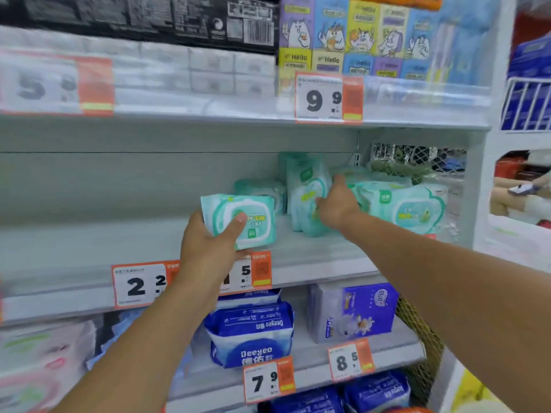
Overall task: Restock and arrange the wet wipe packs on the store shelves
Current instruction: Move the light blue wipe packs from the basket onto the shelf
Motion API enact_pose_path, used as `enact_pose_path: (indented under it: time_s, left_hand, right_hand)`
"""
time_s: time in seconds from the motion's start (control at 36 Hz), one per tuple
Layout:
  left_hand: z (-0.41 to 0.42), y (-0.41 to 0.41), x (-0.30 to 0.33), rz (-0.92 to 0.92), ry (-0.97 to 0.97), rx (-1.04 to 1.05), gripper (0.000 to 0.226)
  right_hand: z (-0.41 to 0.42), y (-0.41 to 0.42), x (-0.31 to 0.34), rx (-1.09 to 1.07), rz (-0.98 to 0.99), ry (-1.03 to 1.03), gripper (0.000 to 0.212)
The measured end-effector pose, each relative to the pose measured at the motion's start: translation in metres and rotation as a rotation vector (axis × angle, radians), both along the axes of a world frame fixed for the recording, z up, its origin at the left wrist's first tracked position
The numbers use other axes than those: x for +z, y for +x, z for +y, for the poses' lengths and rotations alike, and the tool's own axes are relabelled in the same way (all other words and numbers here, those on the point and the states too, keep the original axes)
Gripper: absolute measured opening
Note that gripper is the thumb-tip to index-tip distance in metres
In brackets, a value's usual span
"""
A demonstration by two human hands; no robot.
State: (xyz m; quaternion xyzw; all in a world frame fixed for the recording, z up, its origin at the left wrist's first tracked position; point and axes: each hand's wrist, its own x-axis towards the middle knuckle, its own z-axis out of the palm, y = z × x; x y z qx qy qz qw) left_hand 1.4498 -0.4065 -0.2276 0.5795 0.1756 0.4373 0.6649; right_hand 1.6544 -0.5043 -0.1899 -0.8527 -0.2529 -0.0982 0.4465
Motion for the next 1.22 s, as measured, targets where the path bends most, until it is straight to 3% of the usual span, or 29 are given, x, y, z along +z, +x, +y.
enact_pose_path:
  time_s: [0.08,0.17,0.28,0.36,0.47,0.56,0.61,0.67,0.81,0.89,0.94,1.0,1.08,1.14,1.22]
  left_hand:
    - [0.001,-0.005,-0.005,-0.007,0.029,-0.009,0.027]
    - [0.002,-0.004,-0.009,0.023,0.057,0.012,0.025]
    - [0.003,-0.002,-0.007,0.014,0.035,0.010,0.028]
    - [0.004,-0.001,-0.004,0.000,0.004,-0.003,0.029]
    - [0.005,0.000,-0.003,0.006,-0.026,-0.018,0.031]
    - [0.006,0.000,0.000,0.005,-0.055,-0.032,0.031]
    - [0.007,0.000,0.000,0.004,-0.064,-0.031,0.030]
    - [0.007,-0.001,0.000,0.009,-0.070,-0.027,0.029]
    - [0.004,-0.001,0.003,0.027,-0.087,-0.020,0.030]
    - [0.005,-0.002,0.007,0.039,-0.118,-0.042,0.030]
    - [0.008,-0.003,0.012,0.033,-0.138,-0.064,0.030]
    - [0.010,-0.001,0.017,0.031,-0.125,-0.078,0.033]
    - [0.014,0.004,0.023,0.042,-0.060,-0.080,0.033]
    - [0.018,0.008,0.024,0.066,-0.024,-0.099,0.037]
    - [0.025,0.013,0.021,0.112,0.027,-0.114,0.035]
  right_hand:
    - [0.003,0.002,-0.004,-0.147,-0.264,-0.288,0.071]
    - [0.009,0.003,-0.006,-0.184,-0.474,-0.451,0.074]
    - [0.024,-0.002,-0.011,-0.010,-0.324,-0.493,0.054]
    - [0.034,-0.002,-0.012,0.036,-0.338,-0.570,0.071]
    - [0.040,0.005,-0.011,0.009,-0.447,-0.692,0.063]
    - [0.033,0.014,-0.012,0.027,-0.527,-0.808,0.077]
    - [0.026,0.019,-0.012,0.029,-0.627,-0.882,0.065]
    - [0.020,0.019,-0.010,-0.003,-0.654,-0.909,0.038]
    - [0.019,0.009,-0.011,-0.064,-0.632,-0.975,0.037]
    - [0.023,-0.003,-0.001,-0.048,-0.628,-0.879,0.028]
    - [0.024,-0.010,0.010,-0.037,-0.656,-0.710,0.015]
    - [0.026,-0.016,0.021,0.066,-0.612,-0.494,0.022]
    - [0.029,-0.031,0.041,0.610,-0.265,-0.189,0.024]
    - [0.031,-0.038,0.049,0.904,-0.007,-0.216,0.042]
    - [0.043,-0.032,0.042,1.032,0.039,-0.305,0.049]
